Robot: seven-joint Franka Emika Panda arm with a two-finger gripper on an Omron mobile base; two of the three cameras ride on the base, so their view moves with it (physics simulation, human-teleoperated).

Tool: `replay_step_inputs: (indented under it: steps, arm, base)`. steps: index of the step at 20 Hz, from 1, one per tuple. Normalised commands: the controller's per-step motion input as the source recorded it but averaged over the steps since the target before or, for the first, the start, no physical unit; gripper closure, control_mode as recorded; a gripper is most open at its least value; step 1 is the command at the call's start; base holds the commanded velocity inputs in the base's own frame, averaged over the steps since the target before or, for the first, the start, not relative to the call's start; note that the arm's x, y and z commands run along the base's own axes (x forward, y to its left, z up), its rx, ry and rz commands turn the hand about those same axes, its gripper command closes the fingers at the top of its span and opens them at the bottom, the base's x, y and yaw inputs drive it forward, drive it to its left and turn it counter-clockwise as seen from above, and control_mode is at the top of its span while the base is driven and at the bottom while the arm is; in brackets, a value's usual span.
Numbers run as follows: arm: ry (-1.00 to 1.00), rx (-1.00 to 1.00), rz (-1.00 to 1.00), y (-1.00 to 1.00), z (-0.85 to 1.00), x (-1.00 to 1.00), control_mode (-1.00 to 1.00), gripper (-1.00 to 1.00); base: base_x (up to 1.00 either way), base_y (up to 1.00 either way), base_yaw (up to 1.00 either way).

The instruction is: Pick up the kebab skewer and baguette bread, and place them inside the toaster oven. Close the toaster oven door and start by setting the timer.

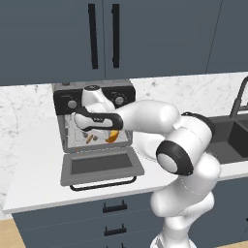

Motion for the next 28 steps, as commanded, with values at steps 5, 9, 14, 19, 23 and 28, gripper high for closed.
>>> replay_step_inputs:
  steps: [5, 9, 14, 19, 23, 28]
  arm:
    - [0.00, 0.00, 0.00, 0.01, 0.00, 0.00, -1.00, -1.00]
    - [0.00, 0.00, 0.00, 0.11, 0.07, -0.21, -1.00, -1.00]
    - [-0.02, 0.01, 0.05, 0.05, 0.28, -0.98, -1.00, -1.00]
    - [0.05, 0.00, 0.05, -0.28, -0.18, -0.63, -1.00, -1.00]
    - [0.12, 0.00, 0.03, -0.54, -0.54, -0.19, -1.00, -1.00]
    - [0.08, 0.01, 0.02, -0.43, -0.38, -0.18, -1.00, -1.00]
  base:
    - [0.00, 0.00, 0.00]
    - [0.00, 0.00, 0.00]
    - [0.00, 0.00, 0.00]
    - [0.00, 0.00, 0.00]
    - [0.00, 0.00, 0.00]
    - [0.00, 0.00, 0.00]
